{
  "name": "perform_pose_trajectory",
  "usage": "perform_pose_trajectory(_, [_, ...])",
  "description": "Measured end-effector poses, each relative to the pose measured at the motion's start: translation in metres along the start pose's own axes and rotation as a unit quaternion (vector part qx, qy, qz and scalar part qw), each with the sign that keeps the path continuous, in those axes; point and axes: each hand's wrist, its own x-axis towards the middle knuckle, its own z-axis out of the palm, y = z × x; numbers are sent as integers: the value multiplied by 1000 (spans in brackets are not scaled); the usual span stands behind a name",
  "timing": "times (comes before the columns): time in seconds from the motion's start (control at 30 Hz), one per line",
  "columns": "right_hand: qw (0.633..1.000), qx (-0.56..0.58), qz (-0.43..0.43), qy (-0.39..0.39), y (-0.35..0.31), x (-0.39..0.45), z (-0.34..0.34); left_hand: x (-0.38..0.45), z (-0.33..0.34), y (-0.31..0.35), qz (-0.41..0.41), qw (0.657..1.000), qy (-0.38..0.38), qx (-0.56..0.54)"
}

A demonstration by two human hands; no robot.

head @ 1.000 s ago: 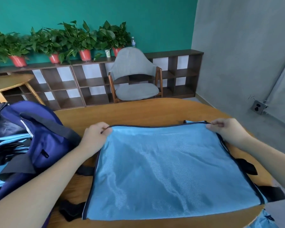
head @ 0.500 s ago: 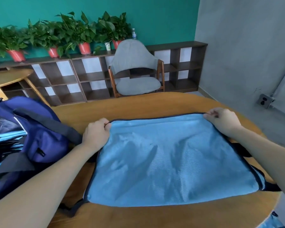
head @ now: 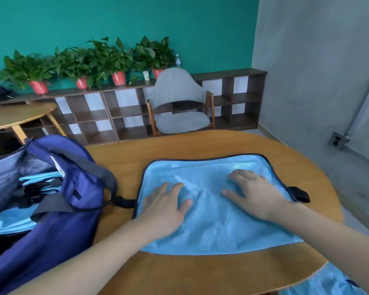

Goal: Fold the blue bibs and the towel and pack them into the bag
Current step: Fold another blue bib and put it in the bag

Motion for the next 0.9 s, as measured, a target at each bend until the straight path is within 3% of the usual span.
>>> perform_pose_trajectory(0.1, [998,-14,33,-43,12,-23,17,-29,21,-10,-56,997,-46,35])
perform_pose_trajectory(0.27, [990,-74,105,-63,7,-29,15,0,12,-36,56,997,6,50])
perform_pose_trajectory(0.37, [979,-170,111,6,-5,-29,-8,53,-15,-51,8,977,68,203])
perform_pose_trajectory(0.43, [979,-172,96,46,-6,-26,-24,65,-27,-43,-22,974,116,192])
perform_pose_trajectory(0.5, [986,-147,56,51,1,-24,-28,58,-25,-23,1,983,142,115])
perform_pose_trajectory(0.6, [993,-116,-10,-10,17,-28,-17,38,-5,5,-1,992,83,93])
perform_pose_trajectory(0.7, [996,-70,-8,-48,28,-35,-1,33,11,10,-93,994,8,61])
perform_pose_trajectory(0.77, [998,-43,6,-41,30,-37,6,38,18,5,-115,993,-1,39])
perform_pose_trajectory(0.9, [997,-42,47,-48,20,-35,15,64,18,-14,-73,995,2,62])
